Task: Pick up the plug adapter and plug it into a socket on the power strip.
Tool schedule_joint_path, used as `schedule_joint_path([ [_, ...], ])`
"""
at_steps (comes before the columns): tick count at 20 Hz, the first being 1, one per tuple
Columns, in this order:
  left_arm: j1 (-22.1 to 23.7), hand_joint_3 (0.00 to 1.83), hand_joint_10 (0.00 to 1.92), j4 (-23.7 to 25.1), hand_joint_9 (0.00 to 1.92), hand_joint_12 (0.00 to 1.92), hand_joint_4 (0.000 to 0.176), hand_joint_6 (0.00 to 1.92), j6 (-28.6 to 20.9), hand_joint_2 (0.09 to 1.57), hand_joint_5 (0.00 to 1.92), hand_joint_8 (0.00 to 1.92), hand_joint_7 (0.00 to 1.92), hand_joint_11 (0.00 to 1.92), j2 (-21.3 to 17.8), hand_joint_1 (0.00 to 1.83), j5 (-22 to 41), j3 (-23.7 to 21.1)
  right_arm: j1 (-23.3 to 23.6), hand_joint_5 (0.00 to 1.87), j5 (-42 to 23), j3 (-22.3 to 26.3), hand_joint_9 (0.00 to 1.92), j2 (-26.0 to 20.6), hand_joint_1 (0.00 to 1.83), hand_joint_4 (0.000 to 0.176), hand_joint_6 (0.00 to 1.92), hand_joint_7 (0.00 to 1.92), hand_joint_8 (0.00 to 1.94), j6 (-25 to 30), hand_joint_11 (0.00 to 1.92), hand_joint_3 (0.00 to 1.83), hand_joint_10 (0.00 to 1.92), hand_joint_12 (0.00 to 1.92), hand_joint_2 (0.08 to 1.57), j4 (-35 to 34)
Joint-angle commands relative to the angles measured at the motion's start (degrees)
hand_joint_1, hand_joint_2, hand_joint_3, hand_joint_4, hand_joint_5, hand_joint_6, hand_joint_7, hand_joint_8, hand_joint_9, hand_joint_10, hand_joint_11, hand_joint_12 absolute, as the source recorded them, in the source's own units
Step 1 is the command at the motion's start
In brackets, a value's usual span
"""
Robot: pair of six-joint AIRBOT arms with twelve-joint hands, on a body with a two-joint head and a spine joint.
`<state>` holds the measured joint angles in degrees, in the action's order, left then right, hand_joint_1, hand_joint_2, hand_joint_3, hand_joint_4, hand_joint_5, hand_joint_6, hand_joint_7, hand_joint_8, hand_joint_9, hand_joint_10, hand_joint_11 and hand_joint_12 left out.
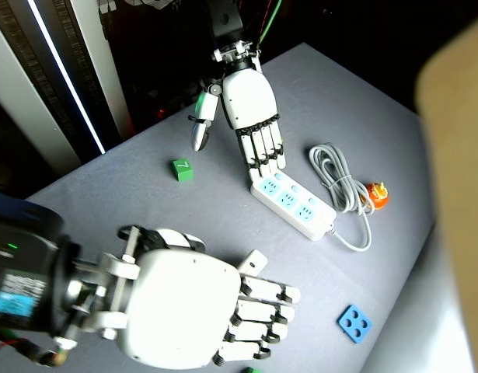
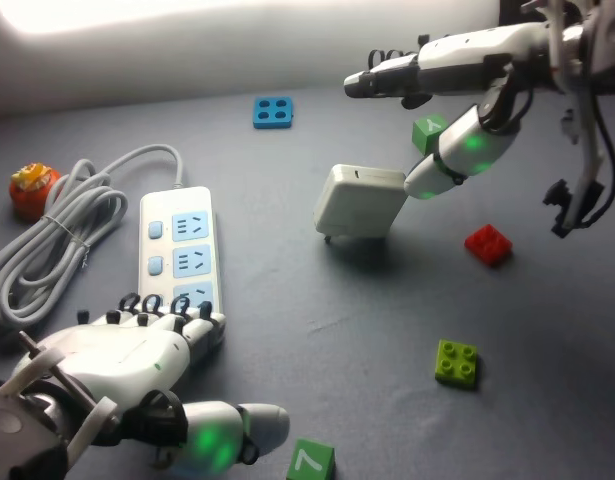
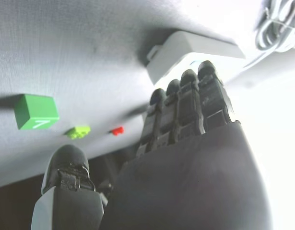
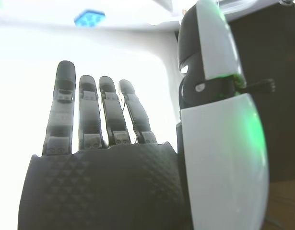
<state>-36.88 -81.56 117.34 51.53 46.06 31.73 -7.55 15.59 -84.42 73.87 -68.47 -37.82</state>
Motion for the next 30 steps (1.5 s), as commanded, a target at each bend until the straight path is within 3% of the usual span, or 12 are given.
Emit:
schedule_joint_path([
  [1, 0.6, 0.01, 0.0, 2.87, 0.01, 0.0, 0.0, 0.01, -0.15, 1.12, 0.04, 0.01, 0.02, 0.0, 0.21, 0.0, 2.74, 0.34, 0.15, 0.03, -3.22, -0.81, 0.01, 0.27, 1.16, 0.0, 0.01, 0.0, 0.0, 0.91, 0.0, 0.01, 0.0, 0.36, 1.03, -1.07],
  [8, 1.41, 0.01, 0.0, 2.87, 0.02, 0.01, 0.0, 0.0, -0.13, 1.13, 0.03, 0.0, 0.02, 0.01, 0.94, 0.0, 2.74, 1.66, -1.67, 0.05, -4.07, -4.16, 0.04, 4.72, 1.13, 0.0, 0.01, 0.02, 0.0, 4.9, 0.0, 0.0, 0.01, 0.51, 1.02, -1.08],
  [11, 1.49, 0.0, 0.01, 2.87, 0.03, 0.01, 0.0, 0.0, -0.15, 1.12, 0.03, 0.01, 0.03, 0.01, 1.24, 0.0, 2.74, 2.27, -2.29, 0.05, -5.13, -5.23, 0.07, 6.33, 1.21, 0.0, 0.0, 0.07, 0.01, 5.22, 0.0, 0.0, 0.01, 0.42, 0.99, -1.08],
  [13, 1.49, 0.0, 0.01, 2.87, 0.03, 0.01, 0.0, 0.0, -0.15, 1.12, 0.03, 0.01, 0.03, 0.01, 1.4, 0.0, 2.74, 2.51, -2.66, 0.08, -6.19, -5.86, 0.11, 7.06, 1.21, 0.0, 0.01, 0.1, 0.01, 5.32, 0.0, 0.0, 0.02, 0.59, 0.97, -1.08],
  [15, 1.32, 0.0, 0.01, 2.87, 0.04, 0.01, 0.0, 0.01, -0.13, 1.12, 0.04, 0.01, 0.04, 0.02, 1.71, 0.0, 2.74, 2.74, -3.32, 0.07, -6.34, -7.12, 0.1, 8.0, 1.17, 0.0, 0.0, 0.09, 0.0, 5.34, 0.0, 0.0, 0.01, 0.64, 0.97, -1.07],
  [22, -0.15, 0.0, 0.0, 2.34, 0.03, 0.01, 0.0, 0.0, -2.27, 1.13, 0.04, 0.0, 0.03, 0.0, 1.85, 0.0, 2.7, 2.8, -5.49, 0.04, -6.57, -8.33, 0.08, 9.31, 1.08, 0.0, 0.0, 0.06, 0.0, 5.43, 0.0, 0.01, 0.0, 0.49, 1.03, -1.06],
  [26, -0.55, 0.0, 0.0, 1.31, 0.02, 0.01, 0.0, 0.0, -2.21, 1.12, 0.02, 0.0, 0.02, 0.01, 1.84, 0.0, 2.4, 2.66, -5.88, 0.06, -7.06, -8.57, 0.09, 9.83, 1.11, 0.0, 0.0, 0.07, 0.0, 5.39, 0.0, 0.0, 0.0, 0.56, 1.02, -1.05],
  [28, -0.64, 0.0, 0.0, 1.09, 0.04, 0.02, 0.0, 0.0, -2.28, 1.13, 0.03, 0.0, 0.04, 0.02, 1.83, 0.0, 2.33, 2.58, -6.09, 0.08, -7.14, -8.92, 0.12, 10.38, 1.11, 0.0, 0.0, 0.09, 0.0, 5.36, 0.0, 0.0, 0.01, 0.7, 1.01, -1.05],
  [30, -0.64, 0.0, 0.01, 1.08, 0.04, 0.02, 0.0, 0.0, -2.31, 1.12, 0.03, 0.01, 0.04, 0.03, 1.83, 0.0, 2.33, 2.53, -6.31, 0.04, -7.58, -9.35, 0.1, 10.99, 1.1, 0.0, 0.0, 0.06, 0.0, 5.3, 0.0, 0.0, 0.0, 0.61, 1.02, -1.05],
])
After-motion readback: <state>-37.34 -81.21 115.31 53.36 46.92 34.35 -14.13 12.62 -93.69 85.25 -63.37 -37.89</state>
